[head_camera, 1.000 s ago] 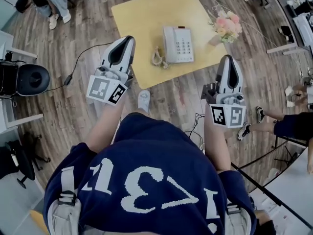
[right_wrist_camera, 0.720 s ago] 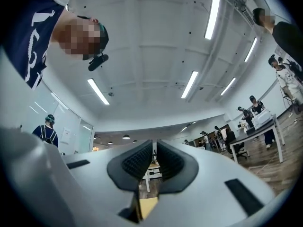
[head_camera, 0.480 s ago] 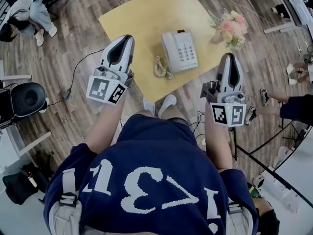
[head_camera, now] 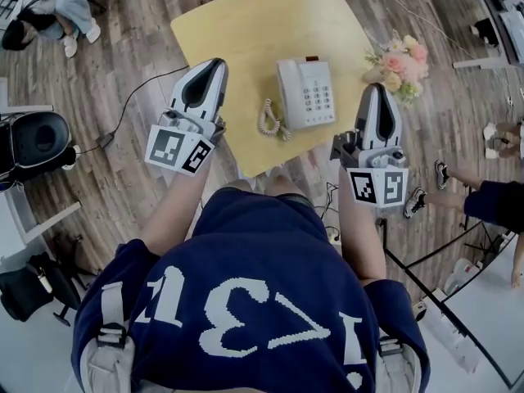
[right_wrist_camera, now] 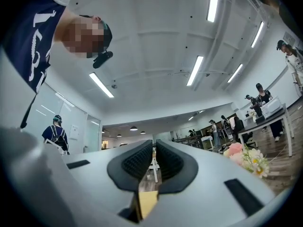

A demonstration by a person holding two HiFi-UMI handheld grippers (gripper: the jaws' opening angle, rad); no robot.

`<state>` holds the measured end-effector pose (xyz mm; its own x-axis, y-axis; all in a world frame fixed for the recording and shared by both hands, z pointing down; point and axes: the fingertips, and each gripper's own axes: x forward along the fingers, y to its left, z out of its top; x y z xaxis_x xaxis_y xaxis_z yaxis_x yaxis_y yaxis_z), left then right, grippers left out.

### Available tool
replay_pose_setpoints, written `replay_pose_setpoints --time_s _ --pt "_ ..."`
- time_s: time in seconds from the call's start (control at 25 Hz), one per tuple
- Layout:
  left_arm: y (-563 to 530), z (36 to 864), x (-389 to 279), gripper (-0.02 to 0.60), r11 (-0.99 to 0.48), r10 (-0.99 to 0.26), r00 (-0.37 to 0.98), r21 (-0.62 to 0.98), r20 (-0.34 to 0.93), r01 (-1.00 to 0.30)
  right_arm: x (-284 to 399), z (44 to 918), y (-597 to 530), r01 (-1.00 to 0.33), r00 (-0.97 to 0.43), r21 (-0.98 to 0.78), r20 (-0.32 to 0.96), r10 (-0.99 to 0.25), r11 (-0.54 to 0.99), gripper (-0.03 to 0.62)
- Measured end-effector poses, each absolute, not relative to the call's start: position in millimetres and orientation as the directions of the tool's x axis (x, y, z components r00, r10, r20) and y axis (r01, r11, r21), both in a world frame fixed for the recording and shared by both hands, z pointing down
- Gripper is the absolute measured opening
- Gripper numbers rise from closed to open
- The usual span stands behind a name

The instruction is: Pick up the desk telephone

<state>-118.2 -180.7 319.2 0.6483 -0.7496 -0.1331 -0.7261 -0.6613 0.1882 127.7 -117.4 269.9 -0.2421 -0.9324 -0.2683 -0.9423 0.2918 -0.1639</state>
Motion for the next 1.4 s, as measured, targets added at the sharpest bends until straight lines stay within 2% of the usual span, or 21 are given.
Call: replay_pose_setpoints --time_s 0.32,0.72,1.0,1.16,1.32,1.4 --pt "-198 325 -94 0.026 -0.608 -0.794 0.599 0.138 -0.100 -0.782 138 287 -141 -0.903 -0.345 -0.178 -0.239 -0.907 0.390 0.029" --pt "-205 351 -66 0.026 -0.565 -0.823 0.567 0.150 -0.035 -0.811 126 331 -142 -0.841 -0.532 -0.037 -0.126 -0.838 0.540 0.029" --pt "-211 385 -51 0.026 -0.616 -0.771 0.636 0.233 0.017 -0.753 138 417 -158 -0.852 -0.504 -0.197 0.060 -0.862 0.485 0.029" --pt "-214 404 -44 0.026 -0.639 -0.739 0.671 0.259 0.051 -0.724 149 469 -165 -0.837 -0.517 -0.314 0.188 -0.835 0.448 0.029" --pt "-213 427 -37 0.026 -0.648 -0.709 0.700 0.309 0.089 -0.696 166 505 -176 -0.843 -0.490 -0.387 0.265 -0.830 0.374 0.032" --pt "-208 443 -29 0.034 -0.653 -0.679 0.724 0.350 0.121 -0.671 171 523 -180 -0.832 -0.493 -0.437 0.297 -0.818 0.343 0.117"
